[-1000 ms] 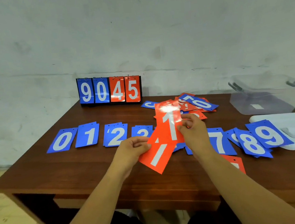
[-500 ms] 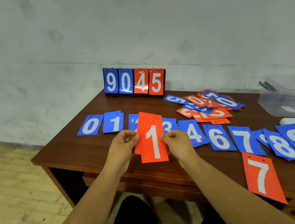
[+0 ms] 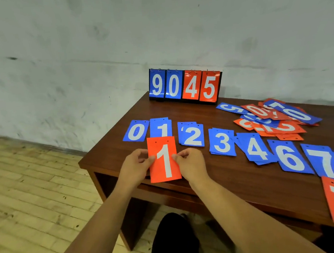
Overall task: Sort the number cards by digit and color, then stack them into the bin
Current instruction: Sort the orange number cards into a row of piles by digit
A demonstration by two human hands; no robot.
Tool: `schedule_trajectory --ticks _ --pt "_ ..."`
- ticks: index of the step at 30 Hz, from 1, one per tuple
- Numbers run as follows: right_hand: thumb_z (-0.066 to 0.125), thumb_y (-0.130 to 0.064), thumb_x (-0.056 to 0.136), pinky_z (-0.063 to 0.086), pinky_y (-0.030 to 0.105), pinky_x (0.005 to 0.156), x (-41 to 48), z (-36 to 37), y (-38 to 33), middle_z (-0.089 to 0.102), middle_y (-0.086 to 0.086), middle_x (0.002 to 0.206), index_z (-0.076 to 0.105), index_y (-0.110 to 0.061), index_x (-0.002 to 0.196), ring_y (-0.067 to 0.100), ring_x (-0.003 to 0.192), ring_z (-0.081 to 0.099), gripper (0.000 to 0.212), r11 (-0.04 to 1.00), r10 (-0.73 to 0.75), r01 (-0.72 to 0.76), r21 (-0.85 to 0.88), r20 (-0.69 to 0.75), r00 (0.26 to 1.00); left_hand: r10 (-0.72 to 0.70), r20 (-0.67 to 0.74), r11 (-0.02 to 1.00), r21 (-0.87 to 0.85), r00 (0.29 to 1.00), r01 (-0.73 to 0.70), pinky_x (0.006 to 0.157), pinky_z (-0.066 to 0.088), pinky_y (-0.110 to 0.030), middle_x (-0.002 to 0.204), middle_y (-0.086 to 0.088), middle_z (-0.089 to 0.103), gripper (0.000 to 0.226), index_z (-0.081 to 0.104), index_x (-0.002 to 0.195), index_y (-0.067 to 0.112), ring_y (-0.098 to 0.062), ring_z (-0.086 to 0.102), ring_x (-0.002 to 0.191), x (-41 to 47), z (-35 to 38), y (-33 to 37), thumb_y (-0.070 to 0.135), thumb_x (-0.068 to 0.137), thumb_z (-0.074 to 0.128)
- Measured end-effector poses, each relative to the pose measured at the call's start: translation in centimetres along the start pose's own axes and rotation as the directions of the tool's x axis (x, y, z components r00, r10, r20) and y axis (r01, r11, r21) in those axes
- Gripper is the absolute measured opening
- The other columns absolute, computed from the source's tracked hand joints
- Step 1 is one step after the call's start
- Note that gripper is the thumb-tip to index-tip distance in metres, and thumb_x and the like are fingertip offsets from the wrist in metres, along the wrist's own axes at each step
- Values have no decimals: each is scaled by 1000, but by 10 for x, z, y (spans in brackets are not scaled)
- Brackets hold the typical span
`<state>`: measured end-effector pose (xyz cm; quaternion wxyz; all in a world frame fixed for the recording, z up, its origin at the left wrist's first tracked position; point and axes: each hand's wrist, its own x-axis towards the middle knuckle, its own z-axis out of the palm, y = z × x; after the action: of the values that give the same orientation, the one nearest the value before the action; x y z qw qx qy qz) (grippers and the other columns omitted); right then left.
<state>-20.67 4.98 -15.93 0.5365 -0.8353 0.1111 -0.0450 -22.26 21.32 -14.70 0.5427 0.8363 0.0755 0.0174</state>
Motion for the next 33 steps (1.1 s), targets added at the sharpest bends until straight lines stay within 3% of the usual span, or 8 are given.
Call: schedule_trajectory --ticks 6,8,10,13,16,23,27,33 --pt "67 -23 91 47 20 43 -1 -5 -9 68 7 68 61 -9 93 7 36 56 15 994 -7 22 -107 134 991 140 -49 922 371 989 -113 85 47 -26 122 0 66 30 64 121 17 -15 62 108 16 -3 6 32 95 60" --pt "67 -21 90 52 23 47 1 -5 -12 69 8 73 64 -8 91 9 44 60 14 959 -60 109 -261 187 980 133 -23 878 467 991 -107 91 48 -29 124 -3 66 33 64 125 15 -18 62 111 25 -7 8 30 96 60" --pt "69 -26 88 57 29 66 1 -2 -12 69 7 90 64 -9 94 14 69 65 18 893 -131 212 -398 221 966 114 16 820 563 993 -104 93 49 -31 123 -4 67 33 65 124 14 -19 63 110 32 -10 8 30 95 61" --pt "66 -35 89 53 32 83 -4 -1 -13 60 2 117 57 -19 118 18 101 62 34 772 -223 316 -552 229 947 139 37 751 647 990 -130 93 50 -30 117 -3 68 34 68 120 14 -17 63 104 39 -9 6 33 92 65" --pt "52 -35 98 52 29 83 -9 -1 -14 51 4 128 57 -25 130 17 101 61 34 619 -334 436 -654 283 899 155 32 726 674 987 -136 89 51 -29 114 -4 66 32 65 119 15 -16 63 100 38 -6 3 32 93 64" --pt "50 -42 96 49 28 84 9 -47 -16 53 3 119 64 -22 120 16 98 59 34 752 -359 398 -526 180 916 372 -78 788 554 925 -270 78 49 -28 106 -4 62 22 63 111 14 -15 59 92 42 11 29 25 93 58" --pt "52 -43 95 45 37 100 52 -116 -9 55 4 130 63 -19 123 20 118 52 39 741 -347 317 -592 67 936 433 52 763 510 900 -397 79 48 -32 104 -1 61 18 63 105 15 -18 59 94 69 55 73 27 92 59" --pt "56 -39 92 45 42 98 107 -205 22 53 11 132 56 -12 129 28 120 50 46 715 -272 146 -683 -80 959 450 264 697 493 853 -521 85 50 -38 102 -3 57 15 60 102 15 -21 56 95 112 146 122 27 91 59"
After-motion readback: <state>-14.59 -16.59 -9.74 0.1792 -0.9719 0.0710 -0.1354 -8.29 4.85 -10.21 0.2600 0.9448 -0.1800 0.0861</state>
